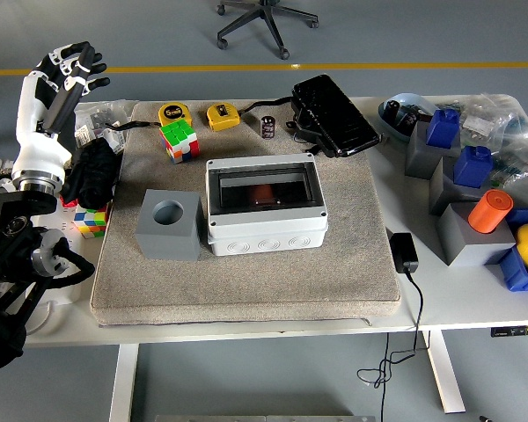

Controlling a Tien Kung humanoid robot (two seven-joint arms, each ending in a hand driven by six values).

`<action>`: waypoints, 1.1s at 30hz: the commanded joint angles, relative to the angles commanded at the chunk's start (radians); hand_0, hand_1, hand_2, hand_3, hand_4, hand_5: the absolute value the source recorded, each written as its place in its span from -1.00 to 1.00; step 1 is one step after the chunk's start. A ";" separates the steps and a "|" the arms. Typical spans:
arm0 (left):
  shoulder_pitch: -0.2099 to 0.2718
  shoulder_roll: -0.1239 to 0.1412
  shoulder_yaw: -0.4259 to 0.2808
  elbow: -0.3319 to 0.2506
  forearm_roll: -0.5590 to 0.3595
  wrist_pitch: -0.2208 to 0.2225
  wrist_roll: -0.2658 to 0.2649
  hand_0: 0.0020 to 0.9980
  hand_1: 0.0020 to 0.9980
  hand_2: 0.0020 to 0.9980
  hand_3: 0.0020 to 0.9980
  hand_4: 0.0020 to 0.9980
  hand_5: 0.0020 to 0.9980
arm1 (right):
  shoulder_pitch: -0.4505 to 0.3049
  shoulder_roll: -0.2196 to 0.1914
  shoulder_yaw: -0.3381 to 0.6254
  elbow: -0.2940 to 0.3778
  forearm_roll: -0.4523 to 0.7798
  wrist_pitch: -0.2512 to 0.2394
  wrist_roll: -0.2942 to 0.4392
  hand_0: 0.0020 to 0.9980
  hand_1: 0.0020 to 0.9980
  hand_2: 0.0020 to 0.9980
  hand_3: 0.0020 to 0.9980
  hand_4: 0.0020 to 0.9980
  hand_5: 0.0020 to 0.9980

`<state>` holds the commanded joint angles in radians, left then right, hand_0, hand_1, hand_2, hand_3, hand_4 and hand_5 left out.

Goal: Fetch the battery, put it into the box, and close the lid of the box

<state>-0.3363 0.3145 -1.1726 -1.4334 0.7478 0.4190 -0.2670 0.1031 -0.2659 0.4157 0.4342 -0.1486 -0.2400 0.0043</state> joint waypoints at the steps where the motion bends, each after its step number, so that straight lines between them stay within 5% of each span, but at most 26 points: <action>1: 0.005 0.001 -0.006 0.000 0.002 -0.004 0.006 0.03 0.23 0.15 0.16 0.75 -0.19 | 0.001 0.000 -0.001 0.000 0.000 0.000 -0.001 0.21 0.26 0.19 0.12 0.80 -0.08; 33: 0.025 0.022 -0.069 -0.011 0.041 -0.027 0.039 0.04 0.21 0.14 0.15 0.76 -0.19 | 0.029 -0.019 -0.062 -0.002 0.008 0.018 -0.037 0.21 0.26 0.20 0.12 0.81 -0.08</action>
<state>-0.3112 0.3363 -1.2417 -1.4447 0.7890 0.3916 -0.2278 0.1322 -0.2852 0.3542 0.4319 -0.1403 -0.2219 -0.0328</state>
